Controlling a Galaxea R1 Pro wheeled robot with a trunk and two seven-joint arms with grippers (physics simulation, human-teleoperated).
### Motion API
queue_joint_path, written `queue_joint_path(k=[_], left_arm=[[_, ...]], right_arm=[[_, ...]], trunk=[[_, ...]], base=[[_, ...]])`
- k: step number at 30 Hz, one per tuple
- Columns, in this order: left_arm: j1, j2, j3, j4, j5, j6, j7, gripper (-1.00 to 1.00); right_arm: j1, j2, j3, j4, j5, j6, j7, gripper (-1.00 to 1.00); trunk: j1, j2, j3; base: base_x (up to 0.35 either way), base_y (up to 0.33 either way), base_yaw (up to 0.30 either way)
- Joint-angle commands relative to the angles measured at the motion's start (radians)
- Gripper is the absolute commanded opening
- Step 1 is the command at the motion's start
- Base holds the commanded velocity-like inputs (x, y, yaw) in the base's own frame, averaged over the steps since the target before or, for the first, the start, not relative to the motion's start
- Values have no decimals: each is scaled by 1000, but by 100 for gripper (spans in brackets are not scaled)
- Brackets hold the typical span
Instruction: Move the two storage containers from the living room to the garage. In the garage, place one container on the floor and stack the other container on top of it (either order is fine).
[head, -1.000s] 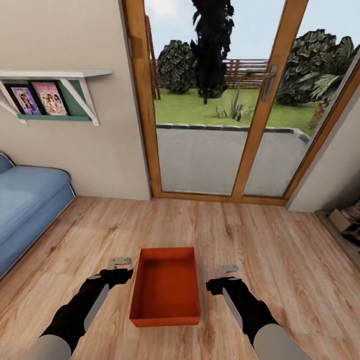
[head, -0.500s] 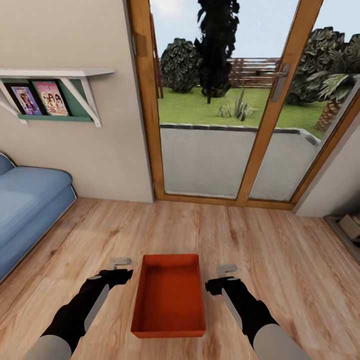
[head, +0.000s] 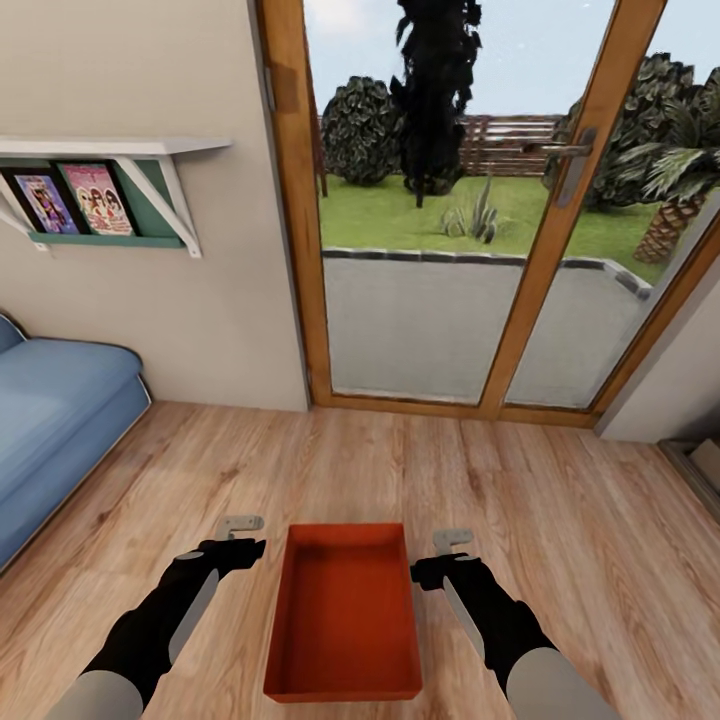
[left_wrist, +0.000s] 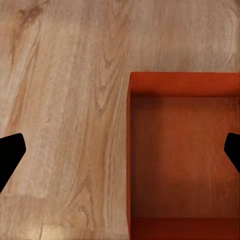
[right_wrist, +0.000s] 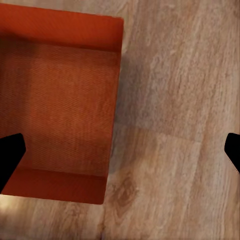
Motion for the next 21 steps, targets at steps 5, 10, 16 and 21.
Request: queue_joint_path(k=[5, 10, 16, 21], left_arm=[[0, 1, -4, -2, 11, 3, 7, 100], [0, 2, -5, -1, 9, 3, 7, 100], [0, 1, -4, -1, 8, 3, 10, 100], [0, 1, -3, -1, 10, 2, 13, 100]], right_arm=[[0, 0, 3, -2, 1, 6, -5, 100], [0, 0, 3, -1, 1, 6, -5, 100], [0, 0, 4, -1, 1, 6, -6, 100], [0, -1, 4, -1, 1, 6, -6, 100]], trunk=[[0, 0, -1], [0, 0, -1], [0, 0, -1], [0, 0, -1]], base=[[75, -24, 0], [181, -5, 0], [94, -1, 0], [63, 0, 0]])
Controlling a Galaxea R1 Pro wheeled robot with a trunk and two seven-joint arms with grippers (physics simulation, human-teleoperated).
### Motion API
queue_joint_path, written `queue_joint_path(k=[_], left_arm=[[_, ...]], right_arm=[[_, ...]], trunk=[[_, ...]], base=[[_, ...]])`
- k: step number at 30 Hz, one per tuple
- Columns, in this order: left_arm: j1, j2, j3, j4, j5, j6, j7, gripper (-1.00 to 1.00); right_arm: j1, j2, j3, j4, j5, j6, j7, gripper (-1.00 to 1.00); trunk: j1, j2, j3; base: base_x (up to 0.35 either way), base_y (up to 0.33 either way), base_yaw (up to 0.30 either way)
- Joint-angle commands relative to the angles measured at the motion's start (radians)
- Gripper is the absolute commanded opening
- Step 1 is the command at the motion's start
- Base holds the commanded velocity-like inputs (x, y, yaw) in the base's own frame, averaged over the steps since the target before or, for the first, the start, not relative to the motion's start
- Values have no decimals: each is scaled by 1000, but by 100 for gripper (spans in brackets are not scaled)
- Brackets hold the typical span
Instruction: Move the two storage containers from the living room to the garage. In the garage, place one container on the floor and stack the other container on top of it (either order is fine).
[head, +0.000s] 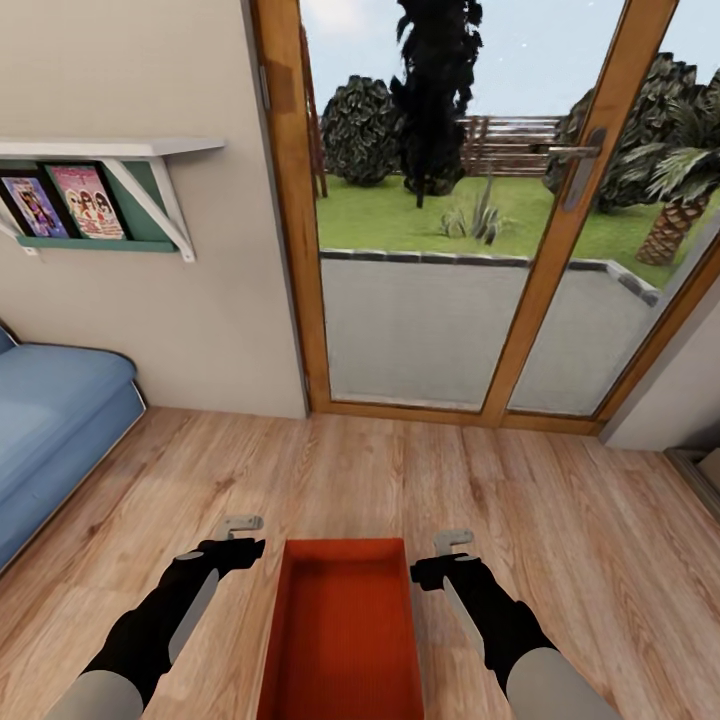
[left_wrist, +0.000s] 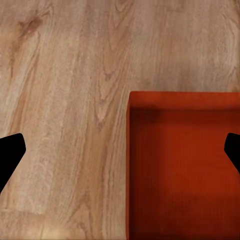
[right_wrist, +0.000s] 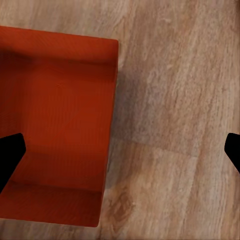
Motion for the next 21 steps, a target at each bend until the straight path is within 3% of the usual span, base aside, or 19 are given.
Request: queue_joint_path(k=[1, 16, 21], left_arm=[[0, 1, -4, -2, 10, 4, 8, 100], [-1, 1, -3, -1, 10, 5, 10, 100], [-2, 1, -3, -1, 9, 7, 9, 100]], right_arm=[[0, 0, 3, -1, 0, 6, -5, 100], [0, 1, 4, -2, 0, 6, -2, 100], [0, 1, 4, -2, -1, 6, -1, 100]], trunk=[[0, 0, -1], [0, 0, -10], [0, 0, -11]], base=[[24, 0, 0], [7, 0, 75], [127, 0, 71]])
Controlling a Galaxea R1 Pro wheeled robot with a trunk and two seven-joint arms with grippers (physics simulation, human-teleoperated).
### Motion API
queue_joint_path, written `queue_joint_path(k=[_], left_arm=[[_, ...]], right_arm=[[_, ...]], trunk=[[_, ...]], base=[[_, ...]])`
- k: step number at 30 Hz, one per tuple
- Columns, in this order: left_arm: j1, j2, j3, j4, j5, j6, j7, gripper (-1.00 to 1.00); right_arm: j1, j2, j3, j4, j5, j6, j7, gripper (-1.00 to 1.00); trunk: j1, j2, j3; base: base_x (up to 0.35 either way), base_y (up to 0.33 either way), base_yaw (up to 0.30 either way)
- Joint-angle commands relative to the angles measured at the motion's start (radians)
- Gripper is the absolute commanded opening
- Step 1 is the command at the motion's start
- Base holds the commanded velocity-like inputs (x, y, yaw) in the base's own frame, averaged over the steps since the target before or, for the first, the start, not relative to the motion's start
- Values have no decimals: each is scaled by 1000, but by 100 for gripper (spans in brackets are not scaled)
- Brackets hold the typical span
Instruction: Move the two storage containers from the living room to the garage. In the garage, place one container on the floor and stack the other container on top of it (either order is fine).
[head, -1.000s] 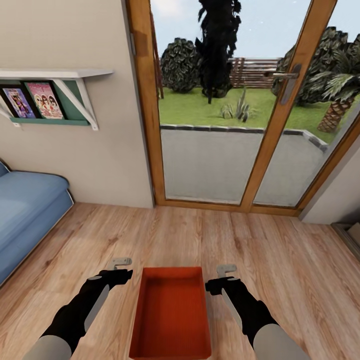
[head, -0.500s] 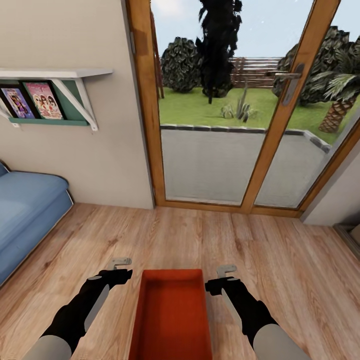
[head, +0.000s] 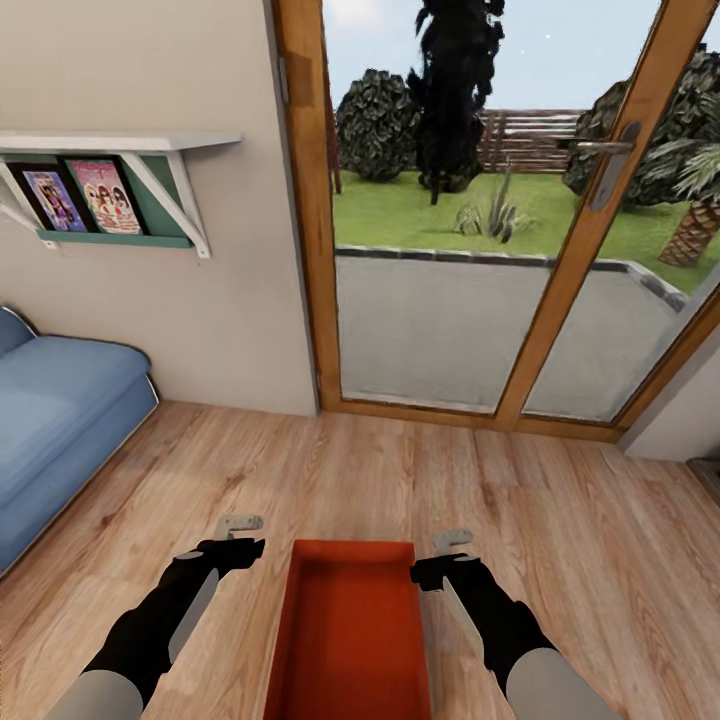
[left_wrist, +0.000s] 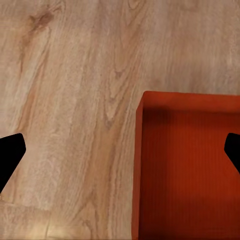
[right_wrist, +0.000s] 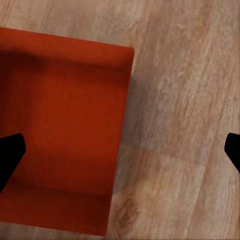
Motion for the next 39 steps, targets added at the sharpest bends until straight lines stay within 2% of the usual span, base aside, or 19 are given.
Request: queue_joint_path(k=[1, 28, 39], left_arm=[[-1, 1, -5, -1, 10, 4, 8, 100], [-1, 1, -16, -2, 11, -1, 7, 100], [0, 1, -17, -4, 10, -1, 7, 100]], right_arm=[[0, 0, 3, -2, 0, 6, -5, 100], [0, -2, 3, -2, 1, 6, -4, 100], [1, 0, 4, 5, -4, 6, -6, 100]], trunk=[[0, 0, -1], [0, 0, -3], [0, 0, -3]], base=[[188, 0, 141], [120, 0, 29], [28, 0, 0]])
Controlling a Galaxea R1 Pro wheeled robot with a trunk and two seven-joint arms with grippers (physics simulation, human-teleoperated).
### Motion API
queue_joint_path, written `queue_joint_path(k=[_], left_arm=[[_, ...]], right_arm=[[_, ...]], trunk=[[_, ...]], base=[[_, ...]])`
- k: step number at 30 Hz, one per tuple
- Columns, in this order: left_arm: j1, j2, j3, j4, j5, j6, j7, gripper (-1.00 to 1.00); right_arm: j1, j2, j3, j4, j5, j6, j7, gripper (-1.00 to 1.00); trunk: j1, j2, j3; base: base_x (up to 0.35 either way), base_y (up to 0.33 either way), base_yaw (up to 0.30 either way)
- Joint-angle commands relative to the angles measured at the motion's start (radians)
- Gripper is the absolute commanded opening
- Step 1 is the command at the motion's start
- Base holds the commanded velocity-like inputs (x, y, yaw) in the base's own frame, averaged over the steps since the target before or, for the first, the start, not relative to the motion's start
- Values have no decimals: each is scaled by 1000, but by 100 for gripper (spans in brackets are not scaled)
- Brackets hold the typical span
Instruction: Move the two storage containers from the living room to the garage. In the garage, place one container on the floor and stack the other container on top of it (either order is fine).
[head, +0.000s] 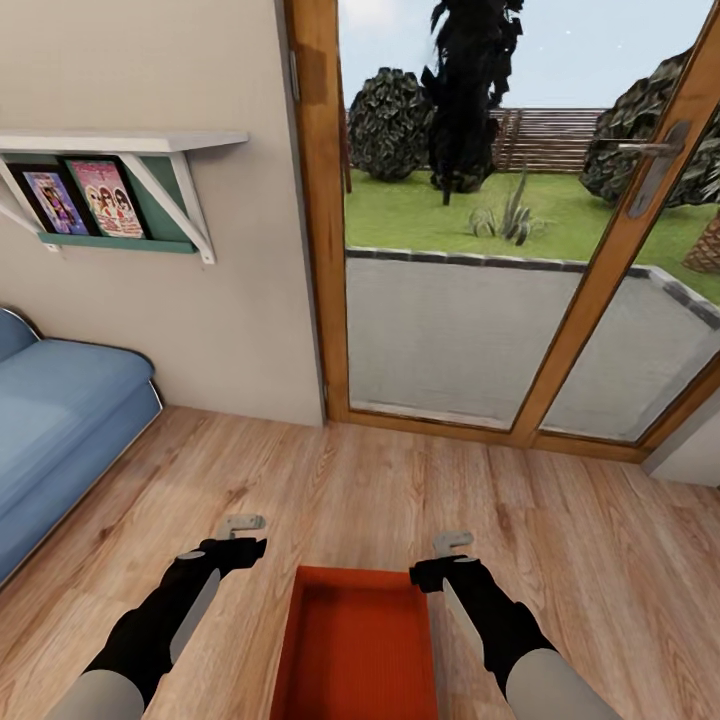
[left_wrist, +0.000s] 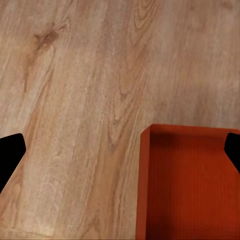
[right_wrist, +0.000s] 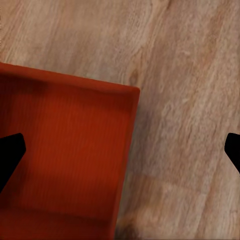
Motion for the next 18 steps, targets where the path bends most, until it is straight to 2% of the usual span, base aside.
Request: queue_joint_path(k=[1, 4, 7, 8, 9, 13, 18], left_arm=[[-1, 1, -4, -1, 9, 6, 9, 100], [-2, 0, -4, 23, 8, 9, 10, 100], [-9, -10, -5, 143, 10, 2, 7, 100], [-26, -21, -7, 222, 11, -7, 6, 100], [-38, -24, -7, 260, 11, -16, 6, 100], [-99, -38, -7, 503, 10, -118, 5, 100], [-112, -40, -7, 590, 9, -171, 5, 100]], right_arm=[[0, 0, 2, 5, -2, 5, -7, 100], [1, -1, -4, 57, -4, 0, -10, 100], [1, -3, -9, 154, -3, -15, -13, 100], [1, -3, -11, 203, -3, -35, -14, 100], [1, -4, -12, 225, -3, -47, -15, 100], [1, -7, -15, 343, -4, -107, -18, 100], [1, -5, -20, 414, -4, -179, -53, 100]], trunk=[[0, 0, -1], [0, 0, -1], [0, 0, -1], [0, 0, -1], [0, 0, -1], [0, 0, -1], [0, 0, -1]], base=[[3, 0, 0], [2, 0, 0], [0, 0, 0], [0, 0, 0], [0, 0, 0], [0, 0, 0], [0, 0, 0]])
